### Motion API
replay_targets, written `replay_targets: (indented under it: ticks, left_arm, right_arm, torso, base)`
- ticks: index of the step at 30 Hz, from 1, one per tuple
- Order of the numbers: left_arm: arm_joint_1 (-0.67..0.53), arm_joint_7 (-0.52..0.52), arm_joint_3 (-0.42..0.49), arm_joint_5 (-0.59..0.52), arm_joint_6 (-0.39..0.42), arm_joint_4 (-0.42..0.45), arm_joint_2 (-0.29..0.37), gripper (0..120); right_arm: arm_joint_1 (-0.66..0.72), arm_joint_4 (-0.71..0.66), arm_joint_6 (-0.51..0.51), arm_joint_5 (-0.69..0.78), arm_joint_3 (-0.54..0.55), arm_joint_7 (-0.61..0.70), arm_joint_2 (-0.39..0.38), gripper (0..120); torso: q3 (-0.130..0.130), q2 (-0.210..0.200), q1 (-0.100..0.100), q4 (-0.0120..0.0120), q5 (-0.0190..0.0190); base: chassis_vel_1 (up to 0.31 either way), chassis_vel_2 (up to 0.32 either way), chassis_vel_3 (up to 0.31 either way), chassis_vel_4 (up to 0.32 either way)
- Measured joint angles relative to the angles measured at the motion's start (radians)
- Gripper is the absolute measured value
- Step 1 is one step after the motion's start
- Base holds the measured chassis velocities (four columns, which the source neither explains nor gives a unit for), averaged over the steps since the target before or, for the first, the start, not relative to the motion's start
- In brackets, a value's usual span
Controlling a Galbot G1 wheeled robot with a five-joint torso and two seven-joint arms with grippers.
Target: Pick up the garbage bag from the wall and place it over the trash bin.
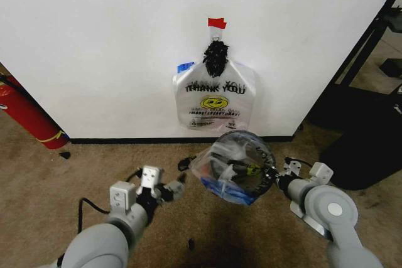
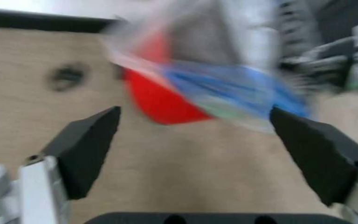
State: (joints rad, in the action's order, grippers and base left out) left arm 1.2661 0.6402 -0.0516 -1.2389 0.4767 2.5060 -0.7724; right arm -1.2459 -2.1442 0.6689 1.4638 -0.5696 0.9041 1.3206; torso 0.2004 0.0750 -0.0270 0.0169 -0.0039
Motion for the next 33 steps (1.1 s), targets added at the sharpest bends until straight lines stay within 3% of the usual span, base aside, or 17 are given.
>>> replay_targets:
  ticks: [3,9,24,33]
  left_arm:
    - [-0.03,-0.02,0.017,-0.084,-0.044,0.0,-0.052,100]
    - [-0.038,-0.028,0.025,-0.162,-0.099,-0.014,-0.115,92]
    - [-0.043,-0.011,0.061,-0.142,-0.084,-0.085,-0.181,90]
    - [-0.05,0.005,0.069,-0.134,-0.074,-0.126,-0.222,65]
  right_arm:
    - [-0.003,0.0,-0.013,0.004,-0.014,0.019,0.045,0]
    - [-0.014,0.001,-0.027,-0.014,-0.022,0.03,0.083,0]
    - [-0.016,-0.016,-0.032,-0.019,-0.022,0.039,0.123,0]
    - [-0.011,-0.016,-0.034,-0.02,-0.024,0.039,0.119,0]
  torso:
    - [0.0,0.0,0.0,0.0005,0.0]
    - [0.0,0.0,0.0,0.0004,0.0001]
    - [0.0,0.0,0.0,0.0003,0.0001]
    - [0.0,0.0,0.0,0.0003,0.0001]
  base:
    - [0.0,0.0,0.0,0.0]
    - [0.0,0.0,0.0,0.0]
    - [0.0,0.0,0.0,0.0]
    - [0.0,0.0,0.0,0.0]
